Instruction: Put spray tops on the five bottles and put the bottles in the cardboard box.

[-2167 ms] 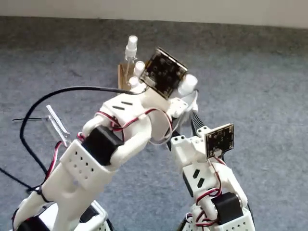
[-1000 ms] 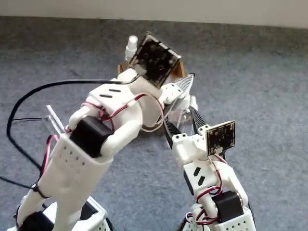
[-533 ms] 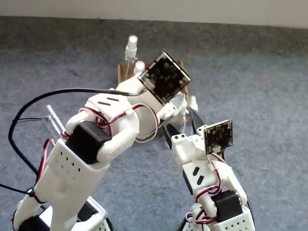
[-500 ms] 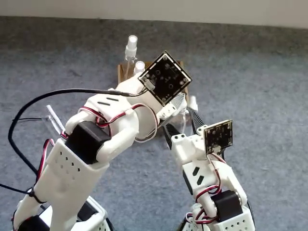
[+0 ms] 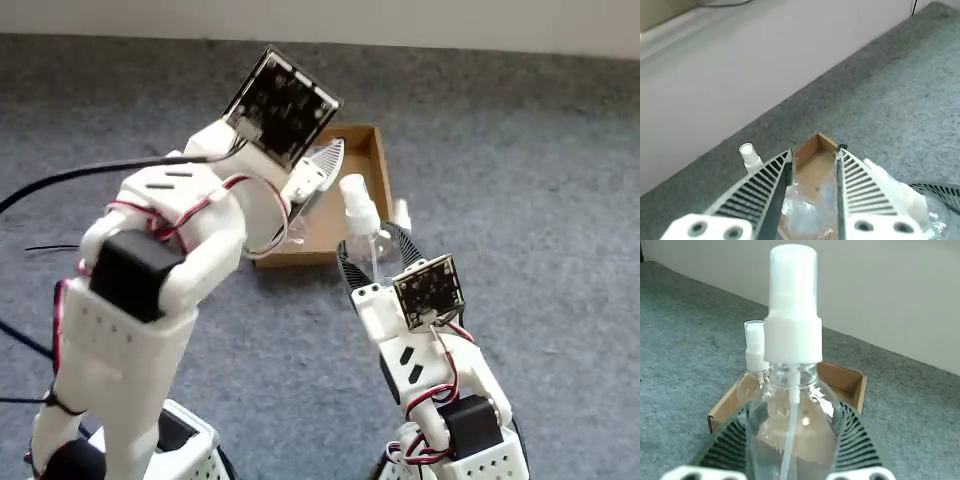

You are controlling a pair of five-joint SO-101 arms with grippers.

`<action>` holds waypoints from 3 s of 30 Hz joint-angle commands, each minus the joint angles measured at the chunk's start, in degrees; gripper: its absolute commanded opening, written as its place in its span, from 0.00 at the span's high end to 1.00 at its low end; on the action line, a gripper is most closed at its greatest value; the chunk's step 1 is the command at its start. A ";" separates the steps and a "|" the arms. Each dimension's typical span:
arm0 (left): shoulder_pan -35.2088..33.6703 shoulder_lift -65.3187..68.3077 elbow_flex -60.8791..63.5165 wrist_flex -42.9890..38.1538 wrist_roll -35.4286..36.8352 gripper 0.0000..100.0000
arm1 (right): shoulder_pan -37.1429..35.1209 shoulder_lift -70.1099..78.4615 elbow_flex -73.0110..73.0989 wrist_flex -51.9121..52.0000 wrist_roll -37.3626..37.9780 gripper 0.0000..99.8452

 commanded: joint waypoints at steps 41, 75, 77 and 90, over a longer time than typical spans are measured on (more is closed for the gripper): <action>-4.79 -12.97 1.19 28.40 -1.05 0.94 | 6.90 22.90 -6.02 -27.82 -1.14 1.00; -40.04 -45.14 79.60 -15.21 -4.84 0.92 | 9.71 125.14 -60.88 -78.29 -18.55 1.00; -40.04 -45.14 79.60 -15.21 -4.84 0.92 | 9.80 127.43 -62.73 -78.29 -18.55 1.00; -40.04 -45.32 80.48 -15.21 -4.84 0.92 | 9.71 129.10 -65.01 -78.37 -13.27 1.00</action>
